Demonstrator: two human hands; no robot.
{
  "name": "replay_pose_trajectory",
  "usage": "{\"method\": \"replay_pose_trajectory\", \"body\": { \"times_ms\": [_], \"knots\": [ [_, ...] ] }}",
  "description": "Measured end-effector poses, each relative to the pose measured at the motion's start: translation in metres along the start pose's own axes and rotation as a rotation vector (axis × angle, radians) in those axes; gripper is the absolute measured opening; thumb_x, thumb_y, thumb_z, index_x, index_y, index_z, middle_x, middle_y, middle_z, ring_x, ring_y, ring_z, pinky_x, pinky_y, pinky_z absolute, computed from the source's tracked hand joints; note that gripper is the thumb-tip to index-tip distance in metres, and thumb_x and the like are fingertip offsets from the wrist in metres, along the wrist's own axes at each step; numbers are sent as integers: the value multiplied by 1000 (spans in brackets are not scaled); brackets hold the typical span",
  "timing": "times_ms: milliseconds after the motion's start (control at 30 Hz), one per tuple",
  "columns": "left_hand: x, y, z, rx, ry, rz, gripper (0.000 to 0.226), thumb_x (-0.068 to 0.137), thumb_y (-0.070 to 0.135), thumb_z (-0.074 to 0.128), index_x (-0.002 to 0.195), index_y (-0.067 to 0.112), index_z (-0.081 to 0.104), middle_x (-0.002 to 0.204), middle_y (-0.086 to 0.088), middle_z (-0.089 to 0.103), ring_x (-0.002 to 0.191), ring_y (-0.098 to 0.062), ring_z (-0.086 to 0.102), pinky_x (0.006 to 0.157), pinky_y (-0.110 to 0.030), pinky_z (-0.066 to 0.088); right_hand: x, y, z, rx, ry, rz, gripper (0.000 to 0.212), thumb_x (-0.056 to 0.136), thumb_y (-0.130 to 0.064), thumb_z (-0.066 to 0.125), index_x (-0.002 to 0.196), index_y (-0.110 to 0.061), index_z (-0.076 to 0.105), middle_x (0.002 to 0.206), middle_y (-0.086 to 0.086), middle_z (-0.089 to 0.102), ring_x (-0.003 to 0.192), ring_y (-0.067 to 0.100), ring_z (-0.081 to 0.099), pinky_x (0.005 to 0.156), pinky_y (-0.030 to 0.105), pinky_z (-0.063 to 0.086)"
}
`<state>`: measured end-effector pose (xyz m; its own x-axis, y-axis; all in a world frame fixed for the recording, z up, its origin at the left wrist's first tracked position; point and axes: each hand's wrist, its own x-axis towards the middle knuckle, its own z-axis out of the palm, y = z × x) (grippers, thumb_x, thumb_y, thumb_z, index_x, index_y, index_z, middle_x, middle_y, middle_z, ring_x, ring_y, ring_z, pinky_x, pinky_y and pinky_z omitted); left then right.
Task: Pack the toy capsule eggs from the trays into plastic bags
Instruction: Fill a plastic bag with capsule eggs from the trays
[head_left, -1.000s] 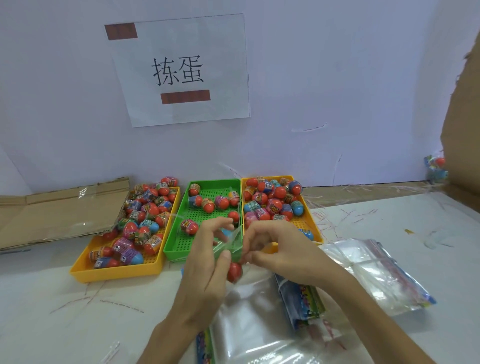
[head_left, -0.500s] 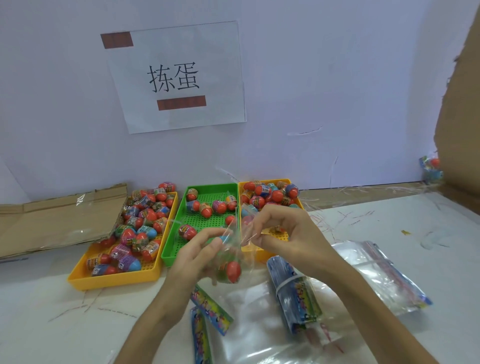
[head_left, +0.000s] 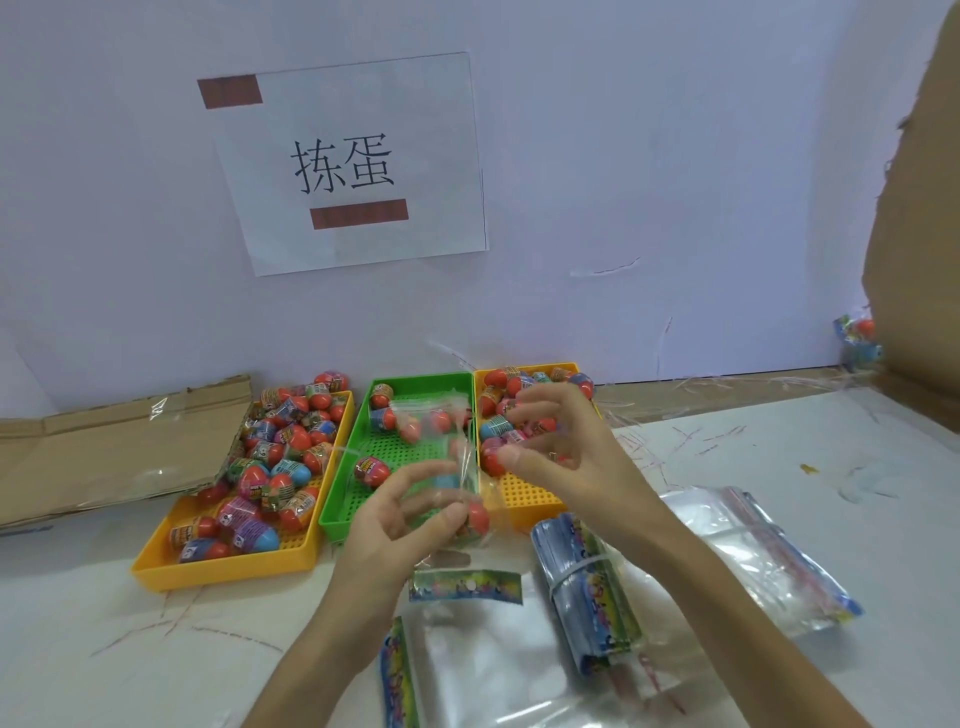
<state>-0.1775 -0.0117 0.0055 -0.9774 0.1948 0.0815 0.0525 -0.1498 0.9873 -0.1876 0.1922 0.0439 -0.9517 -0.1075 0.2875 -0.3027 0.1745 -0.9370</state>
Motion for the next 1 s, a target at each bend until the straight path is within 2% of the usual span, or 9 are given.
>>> {"method": "replay_pose_trajectory", "body": {
  "times_ms": [133,233,300,400,533,633,767,933,1000],
  "knots": [
    [0,-3,3,24,85,35,37,71,29,93,103,32,73,104,-10,77,86,-30,76,64,-33,61,-3,10,14,-105,-152,115,57,64,-66,75,113,-46,54,107,-21,65,89,1,69,73,23,56],
    [0,-6,3,60,151,93,22,76,28,85,96,23,76,101,-10,76,89,-34,75,71,-43,64,-3,13,18,-101,-165,87,30,76,-52,77,101,-39,67,98,-13,70,81,5,70,69,24,56],
    [0,-7,2,59,195,120,22,74,31,80,92,20,77,96,-4,75,89,-29,74,70,-43,64,-3,11,15,-63,-179,82,25,82,-41,79,103,-38,68,100,-9,72,83,9,71,68,24,56],
    [0,-3,1,47,245,162,20,69,35,79,85,23,78,86,4,73,79,-15,73,60,-33,61,-5,8,15,2,-218,104,43,80,-38,82,117,-40,60,107,-7,73,89,15,72,71,26,57],
    [-1,-3,-1,45,276,185,12,73,32,77,82,24,75,79,-3,72,70,-17,68,60,-32,60,-7,5,21,59,-217,106,58,78,-32,85,127,-37,54,108,-9,73,92,16,73,81,32,60],
    [-2,-1,2,124,288,280,7,75,30,76,79,25,74,69,0,66,63,-10,61,60,-23,55,-11,7,29,20,-201,108,61,75,-30,88,126,-36,54,104,-9,70,92,16,71,81,38,62],
    [-4,-1,9,133,298,322,7,75,29,76,82,29,74,76,0,71,71,-10,68,62,-22,56,-13,10,41,19,-90,73,54,76,-21,87,116,-39,55,98,2,67,78,16,67,77,43,59],
    [-4,1,10,28,211,247,27,77,35,88,98,27,73,100,-3,75,94,-18,73,72,-27,60,-12,9,39,71,-28,-8,49,79,-8,82,115,-31,57,91,4,70,80,15,67,71,26,56],
    [-4,1,10,76,156,206,28,76,39,88,96,24,74,100,-6,74,97,-20,73,76,-26,59,-12,8,37,126,10,-10,50,77,-2,79,114,-28,58,89,9,71,78,16,66,70,29,57]
  ]
}}
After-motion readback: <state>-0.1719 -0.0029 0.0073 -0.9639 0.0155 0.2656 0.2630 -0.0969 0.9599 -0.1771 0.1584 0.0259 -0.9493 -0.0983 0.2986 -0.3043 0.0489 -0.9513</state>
